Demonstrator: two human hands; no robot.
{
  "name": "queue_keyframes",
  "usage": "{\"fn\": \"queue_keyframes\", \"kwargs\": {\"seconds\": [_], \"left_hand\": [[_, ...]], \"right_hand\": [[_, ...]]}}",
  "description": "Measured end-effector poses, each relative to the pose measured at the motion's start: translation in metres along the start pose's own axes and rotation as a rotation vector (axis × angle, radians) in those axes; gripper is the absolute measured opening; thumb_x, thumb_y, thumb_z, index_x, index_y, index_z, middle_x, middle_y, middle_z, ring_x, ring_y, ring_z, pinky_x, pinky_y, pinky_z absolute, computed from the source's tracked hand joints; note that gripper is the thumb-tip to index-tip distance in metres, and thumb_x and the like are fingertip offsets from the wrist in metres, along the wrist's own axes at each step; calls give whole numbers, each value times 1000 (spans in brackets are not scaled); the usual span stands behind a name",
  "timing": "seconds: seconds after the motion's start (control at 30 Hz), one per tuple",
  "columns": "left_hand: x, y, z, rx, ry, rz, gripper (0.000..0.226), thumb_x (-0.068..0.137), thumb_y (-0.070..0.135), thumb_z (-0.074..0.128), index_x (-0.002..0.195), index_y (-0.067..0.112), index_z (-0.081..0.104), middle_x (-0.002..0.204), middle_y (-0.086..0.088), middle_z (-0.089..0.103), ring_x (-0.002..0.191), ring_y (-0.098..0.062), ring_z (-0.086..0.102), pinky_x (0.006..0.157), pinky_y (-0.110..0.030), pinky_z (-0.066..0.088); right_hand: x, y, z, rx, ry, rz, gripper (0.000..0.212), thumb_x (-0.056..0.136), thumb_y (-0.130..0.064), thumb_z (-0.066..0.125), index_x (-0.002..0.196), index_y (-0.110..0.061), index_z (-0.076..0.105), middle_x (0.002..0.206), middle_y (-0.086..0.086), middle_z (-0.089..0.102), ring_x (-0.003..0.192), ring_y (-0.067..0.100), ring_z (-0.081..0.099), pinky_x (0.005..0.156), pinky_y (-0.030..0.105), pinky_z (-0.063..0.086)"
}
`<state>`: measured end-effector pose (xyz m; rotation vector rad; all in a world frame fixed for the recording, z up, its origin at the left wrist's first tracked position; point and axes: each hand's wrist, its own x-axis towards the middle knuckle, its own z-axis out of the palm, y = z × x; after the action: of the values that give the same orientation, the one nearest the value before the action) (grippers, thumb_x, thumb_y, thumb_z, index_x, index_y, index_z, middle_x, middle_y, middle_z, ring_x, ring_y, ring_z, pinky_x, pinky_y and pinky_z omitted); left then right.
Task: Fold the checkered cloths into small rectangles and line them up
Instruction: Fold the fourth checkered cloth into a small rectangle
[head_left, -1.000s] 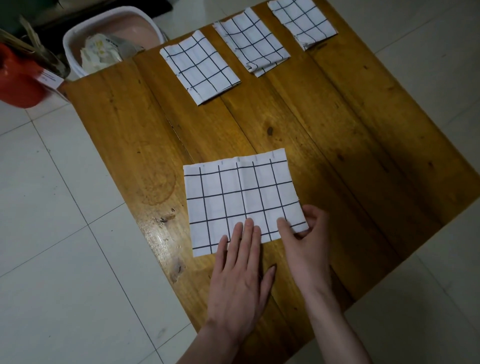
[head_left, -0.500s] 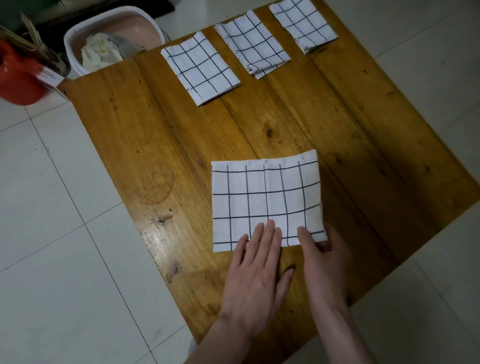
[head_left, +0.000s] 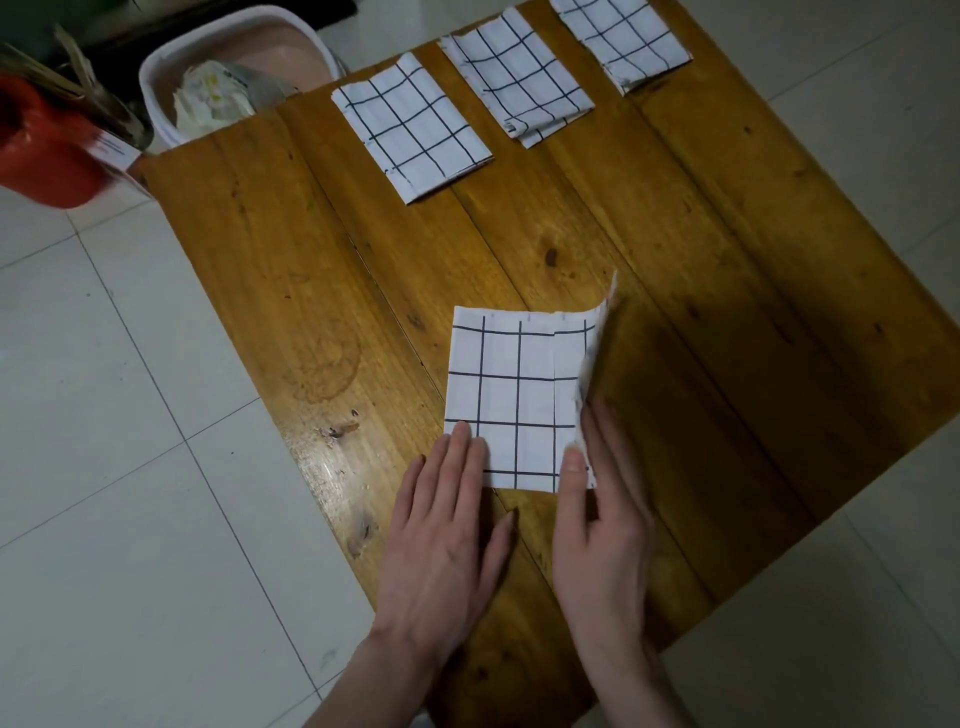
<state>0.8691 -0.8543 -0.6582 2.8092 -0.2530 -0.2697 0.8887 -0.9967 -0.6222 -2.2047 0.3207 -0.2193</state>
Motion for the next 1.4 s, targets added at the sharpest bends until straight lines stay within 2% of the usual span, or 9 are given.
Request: {"fn": "queue_keyframes", "kwargs": {"seconds": [0.13,0.37,0.53,0.7,0.87,1.0,1.13,1.27,1.4], "left_hand": [[1,-2,-1,-32,15,4,70,110,52,36,165,10,25,173,-7,23,161,-20,16,127,-49,29],[1,-4,-3,-239,73,0,75,107,43,50,167,12,16,174,-3,20,161,-16,17,128,-47,27],[1,-9,-5,-326,90,15,84,104,35,61,167,10,11,174,-2,17,161,-15,17,129,-45,24],[0,-13,-4,-385,129,14,90,99,29,69,166,5,13,172,-6,22,160,-17,20,123,-51,35],[-1,-14,-6,-432,167,7,94,98,24,71,166,6,10,172,-8,22,159,-21,23,120,-53,39],[1,-15,-6,-379,162,66,72,103,25,60,162,4,27,171,-9,27,160,-23,22,121,-55,36],[-1,-20,-3,-236,115,80,56,106,38,48,157,15,45,168,-2,36,159,-20,24,125,-54,28],[-3,-26,-4,-102,74,93,54,108,40,47,157,17,45,167,-2,37,159,-22,23,125,-55,27],[-7,-37,-7,-12,19,157,59,110,41,42,163,17,34,173,-2,24,162,-23,15,126,-57,26]], "right_hand": [[2,11,15,-107,-75,-188,45,109,-26,46,152,-11,48,159,6,49,154,13,36,123,36,38],[8,13,30,-232,-230,-340,49,109,-22,47,157,-11,43,165,3,41,157,18,31,123,44,39],[6,17,43,-273,-326,-393,50,110,-30,40,156,-13,46,163,2,44,156,17,32,121,45,41],[6,15,49,-268,-389,-316,55,110,-41,38,159,-16,41,166,-2,38,157,10,27,127,36,31],[11,7,48,-232,-516,-139,81,104,-72,15,166,-20,20,174,-6,16,160,2,6,130,25,10],[11,3,49,-250,-555,-113,86,101,-76,5,167,-22,11,175,-8,6,160,1,-3,131,29,6],[12,-4,45,-218,-577,-91,86,99,-78,4,167,-25,11,175,-11,7,159,-3,-4,131,27,7],[28,-3,32,-179,-518,-146,68,108,-63,15,162,-26,33,169,-11,29,157,-1,16,126,20,19],[68,24,17,-358,-433,-482,40,106,-17,42,141,-9,60,153,5,54,151,18,40,122,42,38]]}}
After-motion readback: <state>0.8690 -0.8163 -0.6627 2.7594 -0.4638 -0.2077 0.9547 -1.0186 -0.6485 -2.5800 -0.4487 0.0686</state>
